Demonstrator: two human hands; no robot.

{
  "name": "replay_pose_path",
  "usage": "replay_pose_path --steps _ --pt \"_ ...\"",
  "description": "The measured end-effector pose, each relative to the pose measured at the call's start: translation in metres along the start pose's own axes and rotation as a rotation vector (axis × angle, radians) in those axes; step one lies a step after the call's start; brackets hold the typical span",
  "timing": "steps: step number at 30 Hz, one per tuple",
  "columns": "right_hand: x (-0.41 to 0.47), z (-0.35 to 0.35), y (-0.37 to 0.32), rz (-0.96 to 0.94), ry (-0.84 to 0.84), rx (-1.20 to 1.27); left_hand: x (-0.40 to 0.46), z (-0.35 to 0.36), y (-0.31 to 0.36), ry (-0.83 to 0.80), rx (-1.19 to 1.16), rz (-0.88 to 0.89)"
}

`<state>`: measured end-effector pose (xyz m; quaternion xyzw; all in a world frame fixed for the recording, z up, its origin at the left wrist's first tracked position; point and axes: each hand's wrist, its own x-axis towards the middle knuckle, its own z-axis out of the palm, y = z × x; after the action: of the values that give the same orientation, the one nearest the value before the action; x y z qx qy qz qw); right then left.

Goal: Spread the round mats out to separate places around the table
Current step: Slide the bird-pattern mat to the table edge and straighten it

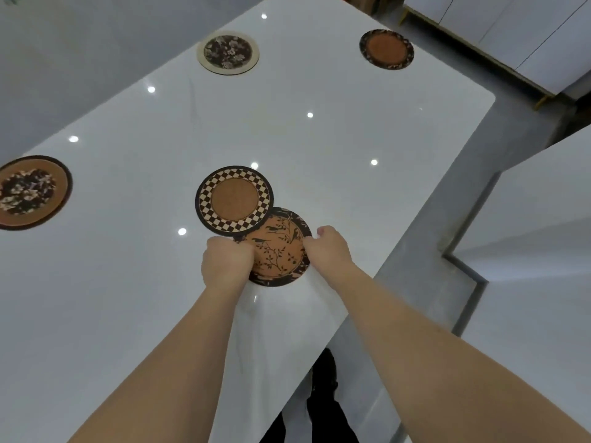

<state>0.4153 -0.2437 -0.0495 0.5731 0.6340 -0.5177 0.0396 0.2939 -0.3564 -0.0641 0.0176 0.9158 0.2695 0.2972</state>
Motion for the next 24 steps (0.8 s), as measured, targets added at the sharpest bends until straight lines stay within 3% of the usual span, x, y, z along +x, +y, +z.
replay_pose_path --steps 4,9,14,21,24 --pt "0.022 0.006 0.005 0.023 0.007 -0.047 0.01 0.005 -0.007 0.005 -0.046 -0.074" --pt "0.023 -0.027 0.01 0.007 -0.016 -0.125 -0.014 0.018 0.012 -0.068 -0.015 0.012" --pt "0.051 -0.105 0.024 -0.029 0.173 -0.063 -0.032 0.057 0.079 -0.213 0.004 0.189" --pt "0.139 -0.191 0.025 -0.043 0.362 0.022 0.011 0.131 0.204 -0.133 -0.03 0.439" --pt "0.181 -0.214 0.02 -0.09 0.533 -0.039 0.036 0.171 0.243 -0.118 -0.045 0.499"
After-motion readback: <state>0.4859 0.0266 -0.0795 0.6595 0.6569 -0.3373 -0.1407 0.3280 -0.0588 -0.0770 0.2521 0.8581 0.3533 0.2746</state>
